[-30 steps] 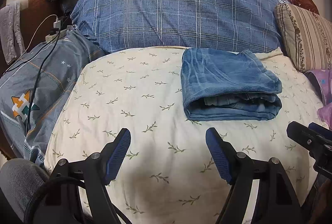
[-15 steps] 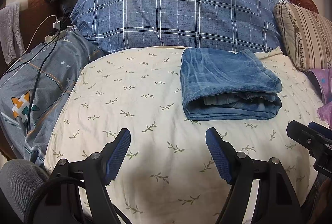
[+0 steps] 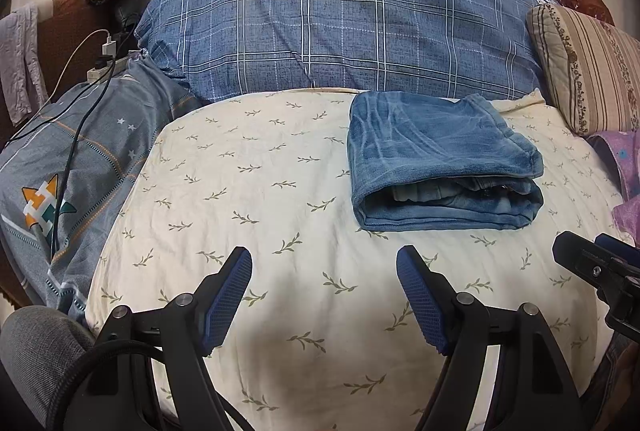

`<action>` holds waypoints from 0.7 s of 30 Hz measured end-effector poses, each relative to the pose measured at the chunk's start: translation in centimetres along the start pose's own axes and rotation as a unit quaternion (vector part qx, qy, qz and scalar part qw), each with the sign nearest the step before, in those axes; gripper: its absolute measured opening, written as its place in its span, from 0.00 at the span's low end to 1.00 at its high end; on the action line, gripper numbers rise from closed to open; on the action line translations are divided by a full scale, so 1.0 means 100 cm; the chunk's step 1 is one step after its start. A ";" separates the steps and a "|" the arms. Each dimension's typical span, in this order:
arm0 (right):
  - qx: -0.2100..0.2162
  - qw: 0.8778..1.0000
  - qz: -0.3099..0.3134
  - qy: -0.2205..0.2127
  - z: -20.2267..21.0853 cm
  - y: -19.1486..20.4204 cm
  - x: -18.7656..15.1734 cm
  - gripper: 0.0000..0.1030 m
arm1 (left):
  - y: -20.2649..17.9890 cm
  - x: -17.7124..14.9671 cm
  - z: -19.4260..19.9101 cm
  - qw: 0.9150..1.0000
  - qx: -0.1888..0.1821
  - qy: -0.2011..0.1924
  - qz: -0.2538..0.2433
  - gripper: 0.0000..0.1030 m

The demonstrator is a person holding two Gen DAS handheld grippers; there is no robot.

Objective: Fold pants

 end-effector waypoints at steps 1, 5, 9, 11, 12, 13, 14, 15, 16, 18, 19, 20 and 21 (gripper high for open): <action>0.000 1.000 0.000 0.000 0.000 0.000 0.000 0.85 | 0.000 0.000 0.000 1.000 0.000 0.000 0.000 0.73; 0.000 1.000 0.000 -0.001 0.000 0.000 0.000 0.85 | 0.000 0.000 0.000 1.000 0.001 0.000 -0.001 0.73; 0.000 1.000 0.000 0.000 0.000 0.000 0.000 0.85 | 0.000 0.000 0.000 1.000 0.000 -0.001 -0.001 0.73; 0.001 1.000 0.000 0.000 0.000 -0.001 0.001 0.85 | 0.000 0.000 0.000 1.000 0.001 -0.001 -0.002 0.73; 0.001 1.000 0.000 0.000 0.000 -0.001 0.001 0.85 | 0.000 0.000 0.000 1.000 0.001 -0.001 -0.002 0.73; 0.001 1.000 0.000 0.000 0.000 -0.001 0.001 0.85 | 0.000 0.000 0.000 1.000 0.000 -0.001 -0.001 0.73; 0.001 1.000 0.000 0.001 0.000 -0.001 0.001 0.85 | 0.000 0.000 0.000 1.000 0.000 -0.001 -0.001 0.73; 0.001 1.000 0.001 0.001 0.000 -0.001 0.001 0.85 | 0.000 0.000 0.000 1.000 0.000 -0.001 -0.002 0.73; 0.001 1.000 0.001 0.001 0.000 -0.001 0.001 0.85 | 0.001 0.000 0.000 1.000 -0.001 -0.001 -0.002 0.73; 0.001 1.000 0.001 0.000 0.001 0.000 0.001 0.85 | 0.001 -0.001 0.000 1.000 -0.001 0.000 -0.003 0.73; 0.001 1.000 0.001 0.000 0.000 0.000 0.001 0.85 | 0.001 -0.001 -0.001 1.000 -0.001 0.000 -0.003 0.73; 0.001 1.000 0.001 0.001 0.000 0.000 0.000 0.85 | 0.001 0.000 -0.001 1.000 -0.001 0.000 -0.003 0.73; 0.002 1.000 0.000 0.001 0.000 0.000 0.000 0.85 | 0.001 0.000 -0.001 1.000 -0.001 0.000 -0.003 0.73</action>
Point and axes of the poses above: each gripper's, at about its wrist camera, not at the fingertips, and z roughly against the way its jaws point, y to its left, x to its top, the point moved 5 cm from there along -z, roughly the way its jaws point, and after that the axes turned 9 degrees about -y, right-handed, at the moved point
